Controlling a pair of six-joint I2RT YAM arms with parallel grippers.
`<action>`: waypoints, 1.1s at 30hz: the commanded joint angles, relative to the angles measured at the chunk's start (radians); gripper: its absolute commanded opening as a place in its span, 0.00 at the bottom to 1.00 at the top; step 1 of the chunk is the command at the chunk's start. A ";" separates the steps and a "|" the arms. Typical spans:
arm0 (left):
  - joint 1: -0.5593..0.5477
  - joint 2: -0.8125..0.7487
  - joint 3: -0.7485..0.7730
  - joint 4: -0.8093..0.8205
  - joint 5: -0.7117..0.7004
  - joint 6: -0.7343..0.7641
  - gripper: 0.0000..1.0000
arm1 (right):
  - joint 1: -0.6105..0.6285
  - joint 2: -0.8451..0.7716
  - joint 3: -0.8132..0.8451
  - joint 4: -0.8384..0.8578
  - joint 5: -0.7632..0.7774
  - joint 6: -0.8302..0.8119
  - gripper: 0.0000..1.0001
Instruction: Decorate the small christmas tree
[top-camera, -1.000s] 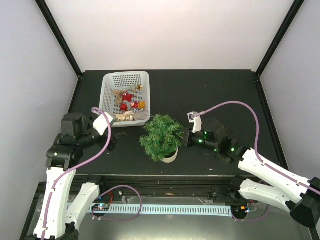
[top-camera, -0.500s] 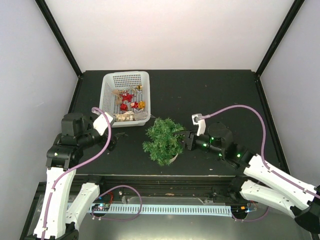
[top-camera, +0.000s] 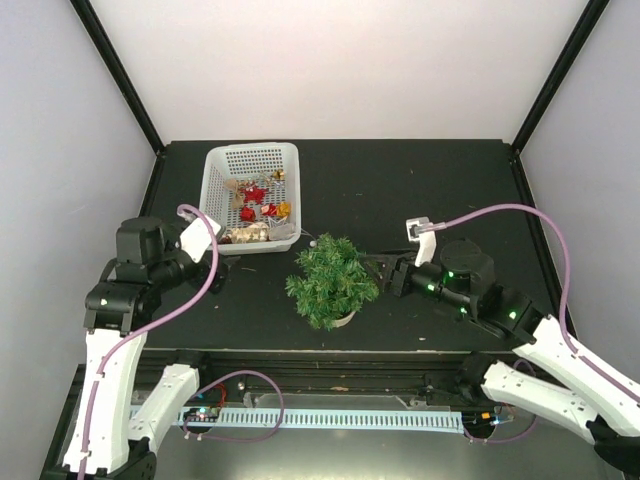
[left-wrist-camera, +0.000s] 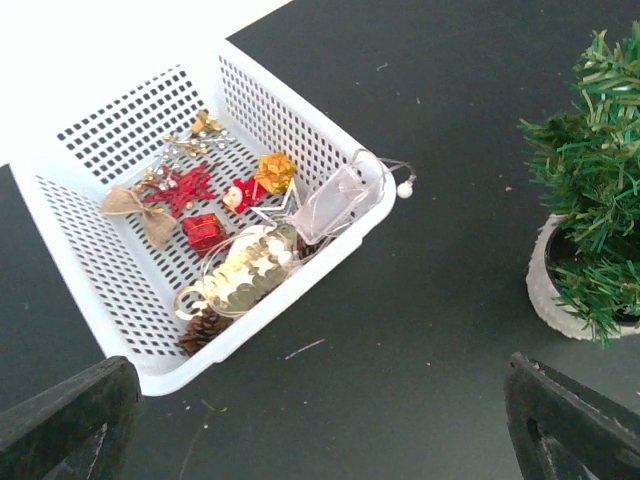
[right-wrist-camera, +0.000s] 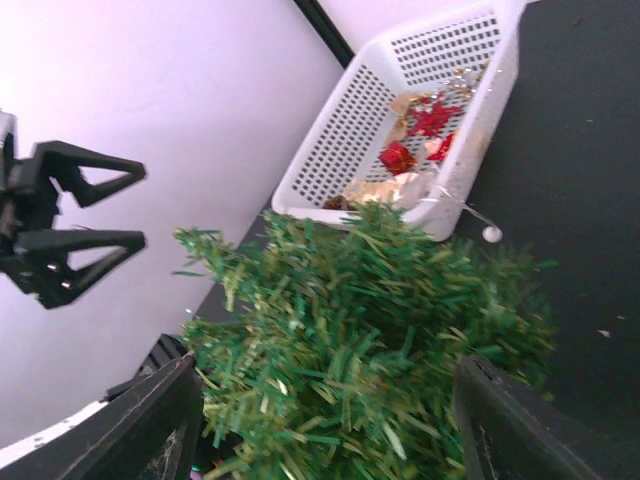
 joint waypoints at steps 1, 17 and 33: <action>-0.002 0.022 0.110 -0.106 -0.073 0.003 0.99 | 0.006 -0.053 0.004 -0.107 0.080 -0.033 0.69; -0.007 0.169 0.077 -0.087 -0.132 0.104 0.99 | 0.004 -0.028 -0.029 -0.139 0.111 -0.018 0.67; -0.030 0.729 0.144 0.253 -0.388 0.099 0.99 | -0.204 0.046 -0.122 -0.023 -0.035 0.022 0.67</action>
